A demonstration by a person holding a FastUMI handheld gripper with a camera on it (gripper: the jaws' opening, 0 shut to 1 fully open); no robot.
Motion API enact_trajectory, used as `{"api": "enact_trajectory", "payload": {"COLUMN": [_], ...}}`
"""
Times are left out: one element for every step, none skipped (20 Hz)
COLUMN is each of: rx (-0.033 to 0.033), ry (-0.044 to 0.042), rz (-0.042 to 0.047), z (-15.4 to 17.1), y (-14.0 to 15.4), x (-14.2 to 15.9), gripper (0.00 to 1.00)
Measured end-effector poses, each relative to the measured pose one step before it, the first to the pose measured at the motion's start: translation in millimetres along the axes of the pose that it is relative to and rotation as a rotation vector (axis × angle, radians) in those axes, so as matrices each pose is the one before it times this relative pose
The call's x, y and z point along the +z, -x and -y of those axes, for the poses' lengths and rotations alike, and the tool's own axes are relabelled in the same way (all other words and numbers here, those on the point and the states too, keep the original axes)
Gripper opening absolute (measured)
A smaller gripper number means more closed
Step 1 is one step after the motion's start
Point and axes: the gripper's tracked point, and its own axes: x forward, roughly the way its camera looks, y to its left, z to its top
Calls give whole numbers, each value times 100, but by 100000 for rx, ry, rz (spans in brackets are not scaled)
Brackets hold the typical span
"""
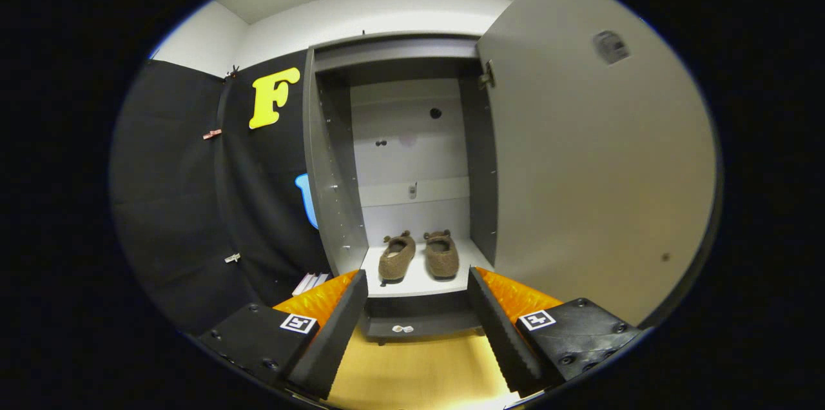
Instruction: Open the shoe cabinet door, grab the shoes and put them into the shoe cabinet, then close the shoe cabinet door.
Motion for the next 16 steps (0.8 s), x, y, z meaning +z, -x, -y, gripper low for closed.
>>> {"api": "enact_trajectory", "payload": {"rx": [-611, -419, -218, -651, -1334, -388, -800, -882, -1155, -1160, -1017, -779, -1073, -1222, -1206, -1467], "ry": [1384, 1002, 162, 4, 64, 225, 497, 631, 632, 43, -669, -999, -611, -72, 337, 584], "rz": [1393, 250, 66, 696, 1311, 1552, 972, 476, 262, 102, -110, -44, 71, 158, -97, -97], "z": [1021, 921, 988, 1266, 1549, 1218, 1324, 1551, 1638, 1645, 1706, 1607, 1624, 1635, 1493, 1352], "y": [1789, 1592, 1380, 1296, 1127, 895, 895, 749, 635, 570, 404, 300, 182, -50, -109, -204], "x": [485, 377, 331, 514, 533, 457, 265, -55, 7, 43, 69, 173, -14, -100, -136, -296], "gripper": [98, 98, 98, 98, 98, 98, 98, 98, 98, 98, 98, 98, 98, 98, 98, 98]}}
